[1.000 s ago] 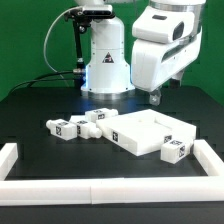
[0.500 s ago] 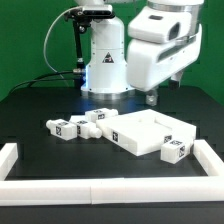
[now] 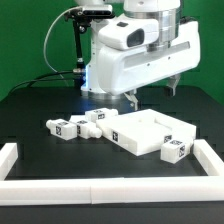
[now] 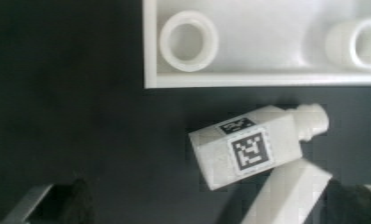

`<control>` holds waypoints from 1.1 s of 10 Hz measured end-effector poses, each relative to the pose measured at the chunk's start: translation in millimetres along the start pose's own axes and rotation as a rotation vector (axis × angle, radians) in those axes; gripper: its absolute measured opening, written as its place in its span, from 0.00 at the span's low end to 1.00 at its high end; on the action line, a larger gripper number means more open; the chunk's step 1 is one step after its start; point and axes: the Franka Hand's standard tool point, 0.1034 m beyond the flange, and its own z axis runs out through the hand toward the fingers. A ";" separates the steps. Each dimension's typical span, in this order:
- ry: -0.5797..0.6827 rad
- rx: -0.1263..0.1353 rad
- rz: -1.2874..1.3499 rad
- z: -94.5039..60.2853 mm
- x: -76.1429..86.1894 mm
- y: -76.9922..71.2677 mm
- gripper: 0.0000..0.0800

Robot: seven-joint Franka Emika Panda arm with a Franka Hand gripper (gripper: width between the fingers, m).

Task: Assemble one leg

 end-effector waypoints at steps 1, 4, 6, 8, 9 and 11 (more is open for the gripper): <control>0.000 0.000 0.090 1.5 0.6 -1.2 0.81; 0.005 -0.001 0.647 17.0 21.1 -31.9 0.81; 0.086 0.036 0.813 17.6 33.2 -26.3 0.81; 0.074 0.048 0.941 19.1 32.9 -33.6 0.81; 0.073 0.052 0.986 19.3 33.1 -34.4 0.81; 0.056 0.047 1.032 31.4 32.4 -34.4 0.81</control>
Offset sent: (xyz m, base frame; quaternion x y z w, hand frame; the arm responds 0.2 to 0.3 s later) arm 0.0241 0.0439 -0.0167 -0.0434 0.0291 0.4834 0.8738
